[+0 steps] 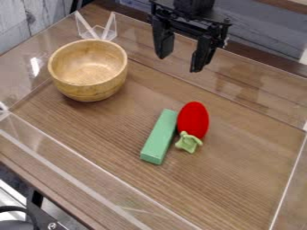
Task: Move the red object to the left side of the table
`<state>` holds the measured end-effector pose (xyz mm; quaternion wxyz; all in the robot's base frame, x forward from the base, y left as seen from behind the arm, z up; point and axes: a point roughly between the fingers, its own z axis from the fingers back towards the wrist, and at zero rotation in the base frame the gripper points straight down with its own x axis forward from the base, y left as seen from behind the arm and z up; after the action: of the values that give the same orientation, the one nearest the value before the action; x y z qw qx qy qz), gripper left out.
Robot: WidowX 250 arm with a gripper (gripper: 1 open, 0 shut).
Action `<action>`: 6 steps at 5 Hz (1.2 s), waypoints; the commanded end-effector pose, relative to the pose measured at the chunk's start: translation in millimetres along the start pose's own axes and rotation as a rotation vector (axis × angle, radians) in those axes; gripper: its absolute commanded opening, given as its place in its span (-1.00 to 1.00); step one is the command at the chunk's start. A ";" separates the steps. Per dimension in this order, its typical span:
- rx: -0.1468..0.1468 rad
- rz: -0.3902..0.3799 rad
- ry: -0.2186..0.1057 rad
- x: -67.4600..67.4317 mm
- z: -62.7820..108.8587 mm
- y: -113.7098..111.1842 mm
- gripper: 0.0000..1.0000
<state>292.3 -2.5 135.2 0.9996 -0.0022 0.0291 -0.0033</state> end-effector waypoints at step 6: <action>-0.140 0.218 -0.105 4.4 -56.6 -31.0 1.00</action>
<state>288.7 -32.0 62.0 0.9918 -0.0630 0.0064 0.1113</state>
